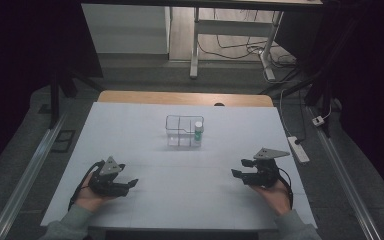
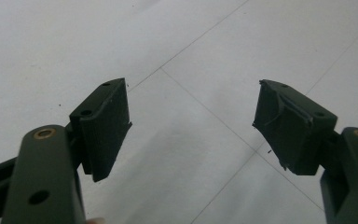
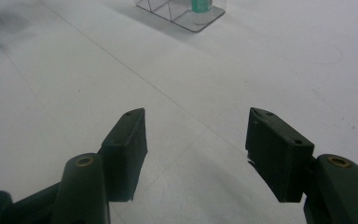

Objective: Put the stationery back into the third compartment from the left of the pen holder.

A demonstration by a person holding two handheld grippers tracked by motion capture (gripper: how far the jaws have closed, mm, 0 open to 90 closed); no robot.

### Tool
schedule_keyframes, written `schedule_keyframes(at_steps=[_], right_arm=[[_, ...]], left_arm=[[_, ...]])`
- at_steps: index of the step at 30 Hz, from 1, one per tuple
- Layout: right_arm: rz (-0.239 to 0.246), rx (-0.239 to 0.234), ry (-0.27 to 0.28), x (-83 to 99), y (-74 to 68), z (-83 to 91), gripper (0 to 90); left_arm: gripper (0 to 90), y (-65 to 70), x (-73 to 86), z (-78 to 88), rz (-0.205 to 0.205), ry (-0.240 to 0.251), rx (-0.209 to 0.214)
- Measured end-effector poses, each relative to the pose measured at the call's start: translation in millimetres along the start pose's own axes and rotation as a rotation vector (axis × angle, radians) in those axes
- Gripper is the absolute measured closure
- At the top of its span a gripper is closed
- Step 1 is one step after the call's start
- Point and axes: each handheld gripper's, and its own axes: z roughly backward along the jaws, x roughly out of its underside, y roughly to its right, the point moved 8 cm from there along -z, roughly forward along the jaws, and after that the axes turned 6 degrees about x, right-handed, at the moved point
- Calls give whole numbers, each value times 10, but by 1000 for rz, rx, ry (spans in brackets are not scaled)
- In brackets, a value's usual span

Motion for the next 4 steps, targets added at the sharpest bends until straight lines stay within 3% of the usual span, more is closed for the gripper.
schedule_keyframes(at_steps=[4], right_arm=[[9,-9,-2,0,-14,-9,368]], left_arm=[[260,-3,1,1,1,1,0]])
